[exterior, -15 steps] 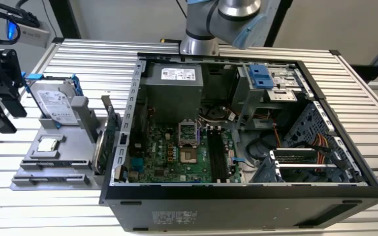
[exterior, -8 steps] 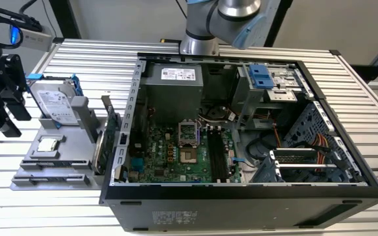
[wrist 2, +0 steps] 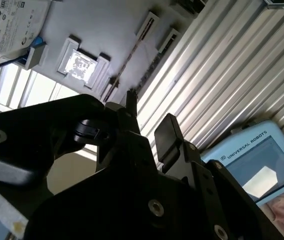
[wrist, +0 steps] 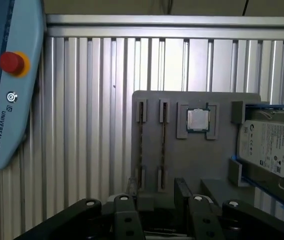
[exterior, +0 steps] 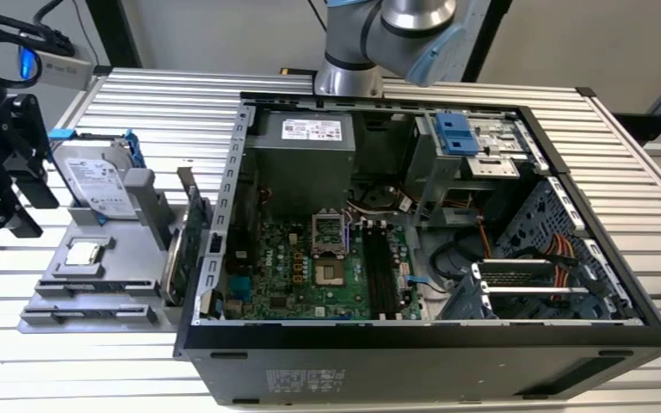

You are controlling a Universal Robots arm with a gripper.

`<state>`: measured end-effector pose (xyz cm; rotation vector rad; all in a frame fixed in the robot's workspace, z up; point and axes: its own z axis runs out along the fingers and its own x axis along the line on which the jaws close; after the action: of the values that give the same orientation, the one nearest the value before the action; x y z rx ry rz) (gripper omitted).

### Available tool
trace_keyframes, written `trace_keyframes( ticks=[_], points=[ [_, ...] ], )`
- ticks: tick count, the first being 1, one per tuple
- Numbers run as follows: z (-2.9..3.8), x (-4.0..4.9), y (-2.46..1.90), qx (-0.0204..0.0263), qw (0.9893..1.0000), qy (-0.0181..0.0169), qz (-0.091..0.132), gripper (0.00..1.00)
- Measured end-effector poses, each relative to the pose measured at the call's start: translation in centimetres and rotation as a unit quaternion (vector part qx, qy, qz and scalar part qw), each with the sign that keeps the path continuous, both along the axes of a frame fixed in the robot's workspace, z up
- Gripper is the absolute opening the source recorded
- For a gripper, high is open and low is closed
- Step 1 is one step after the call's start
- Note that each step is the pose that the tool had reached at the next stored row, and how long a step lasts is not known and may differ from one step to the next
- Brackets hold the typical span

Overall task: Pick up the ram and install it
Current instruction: 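Pick up the ram and move it above insertion slot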

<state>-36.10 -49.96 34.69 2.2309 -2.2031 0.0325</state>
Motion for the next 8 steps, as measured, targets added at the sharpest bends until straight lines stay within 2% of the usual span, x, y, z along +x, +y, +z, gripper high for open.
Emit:
trace_keyframes(
  ticks=[1,2,8],
  points=[
    [-0.04,0.00,0.00,0.0048,1.0000,-0.0007,0.000,1.00],
    [-0.05,0.00,0.01,0.0056,1.0000,-0.0004,0.000,1.00],
    [-0.34,0.01,0.00,0.0055,1.0000,0.0012,0.000,1.00]
  ],
)
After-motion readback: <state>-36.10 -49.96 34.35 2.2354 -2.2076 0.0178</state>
